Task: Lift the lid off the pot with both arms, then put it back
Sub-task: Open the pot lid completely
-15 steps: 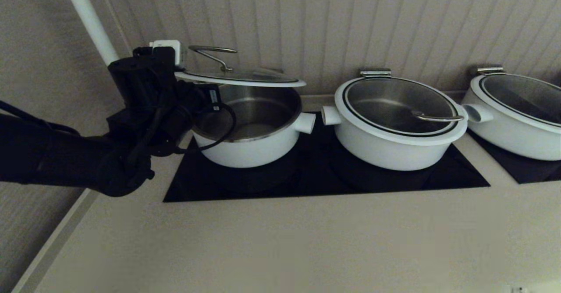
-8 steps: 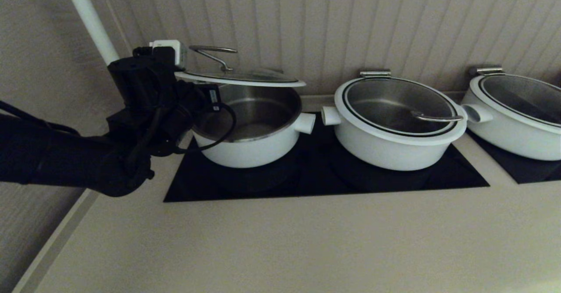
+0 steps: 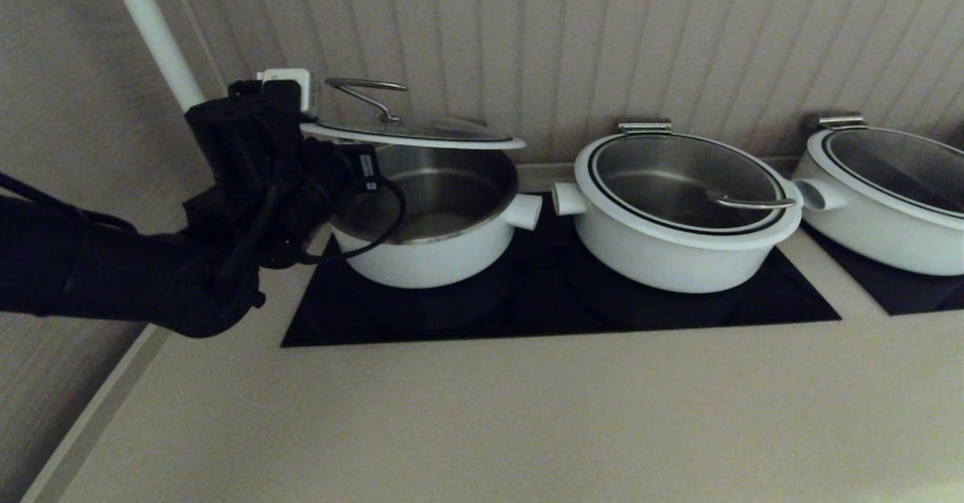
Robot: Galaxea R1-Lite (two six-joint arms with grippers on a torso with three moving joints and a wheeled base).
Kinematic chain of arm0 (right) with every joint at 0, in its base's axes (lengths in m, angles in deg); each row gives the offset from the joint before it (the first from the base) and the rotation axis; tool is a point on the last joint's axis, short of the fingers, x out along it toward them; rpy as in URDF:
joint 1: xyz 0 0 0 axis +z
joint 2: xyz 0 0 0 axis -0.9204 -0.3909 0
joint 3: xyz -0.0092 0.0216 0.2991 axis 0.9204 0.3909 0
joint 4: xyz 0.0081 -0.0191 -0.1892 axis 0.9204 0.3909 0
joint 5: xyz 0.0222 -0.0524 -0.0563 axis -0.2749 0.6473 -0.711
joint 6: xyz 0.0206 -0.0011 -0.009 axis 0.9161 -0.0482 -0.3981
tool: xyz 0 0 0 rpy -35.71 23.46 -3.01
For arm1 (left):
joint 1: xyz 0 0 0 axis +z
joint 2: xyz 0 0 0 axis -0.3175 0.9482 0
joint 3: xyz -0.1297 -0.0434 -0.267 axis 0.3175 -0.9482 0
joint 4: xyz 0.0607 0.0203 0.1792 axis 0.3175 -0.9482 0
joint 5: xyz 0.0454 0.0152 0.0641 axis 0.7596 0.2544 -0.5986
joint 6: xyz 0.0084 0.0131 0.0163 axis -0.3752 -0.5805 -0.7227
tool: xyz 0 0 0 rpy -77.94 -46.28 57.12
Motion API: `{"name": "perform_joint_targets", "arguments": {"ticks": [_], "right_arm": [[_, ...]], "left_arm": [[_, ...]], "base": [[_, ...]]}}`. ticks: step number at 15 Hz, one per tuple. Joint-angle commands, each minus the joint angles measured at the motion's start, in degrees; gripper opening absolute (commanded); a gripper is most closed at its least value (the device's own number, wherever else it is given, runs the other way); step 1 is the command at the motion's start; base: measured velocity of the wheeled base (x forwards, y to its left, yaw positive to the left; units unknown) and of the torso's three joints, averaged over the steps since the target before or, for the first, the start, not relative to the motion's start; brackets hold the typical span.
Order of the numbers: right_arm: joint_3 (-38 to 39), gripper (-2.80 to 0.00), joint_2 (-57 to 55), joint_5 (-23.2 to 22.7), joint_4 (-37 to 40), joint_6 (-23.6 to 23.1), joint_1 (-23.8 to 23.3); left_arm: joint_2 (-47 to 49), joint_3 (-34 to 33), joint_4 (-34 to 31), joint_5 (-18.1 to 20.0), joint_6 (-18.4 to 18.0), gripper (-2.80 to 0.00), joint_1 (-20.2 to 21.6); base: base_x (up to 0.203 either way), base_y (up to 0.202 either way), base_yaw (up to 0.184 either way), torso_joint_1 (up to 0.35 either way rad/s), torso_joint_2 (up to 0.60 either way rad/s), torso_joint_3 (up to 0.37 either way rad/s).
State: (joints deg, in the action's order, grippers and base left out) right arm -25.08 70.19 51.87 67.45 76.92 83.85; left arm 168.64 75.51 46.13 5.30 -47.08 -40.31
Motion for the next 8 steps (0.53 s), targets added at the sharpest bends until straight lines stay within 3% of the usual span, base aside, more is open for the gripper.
{"name": "perform_joint_targets", "arguments": {"ticks": [1, 2, 3, 5, 8], "right_arm": [[0.3, -2.80, -0.3, -0.5, -0.4, -3.4, 0.0], [0.3, -2.80, -0.3, -2.1, -0.6, -8.2, 0.0], [0.3, -2.80, -0.3, -3.2, -0.7, -9.1, 0.0], [0.4, -2.80, -0.3, -0.7, -0.8, -2.1, 0.0], [0.6, -2.80, -0.3, 0.6, -0.7, 1.1, 0.0]], "left_arm": [[0.1, 0.0, 0.3, -0.1, -0.1, -2.80, 0.0], [0.1, -0.1, 0.3, -0.1, 0.0, -2.80, 0.0], [0.2, 0.0, 0.3, -0.1, 0.0, -2.80, 0.0], [0.4, 0.1, 0.3, -0.1, -0.1, -2.80, 0.0], [0.3, 0.0, 0.3, -0.1, 0.0, -2.80, 0.0]], "base": [[0.000, 0.000, 0.000, 0.000, 0.00, 0.000], [0.000, 0.000, 0.000, 0.000, 0.00, 0.000], [0.000, 0.000, 0.000, 0.000, 0.00, 0.000], [0.000, 0.000, 0.000, 0.000, 0.00, 0.000], [0.000, 0.000, 0.000, 0.000, 0.00, 0.000]]}}
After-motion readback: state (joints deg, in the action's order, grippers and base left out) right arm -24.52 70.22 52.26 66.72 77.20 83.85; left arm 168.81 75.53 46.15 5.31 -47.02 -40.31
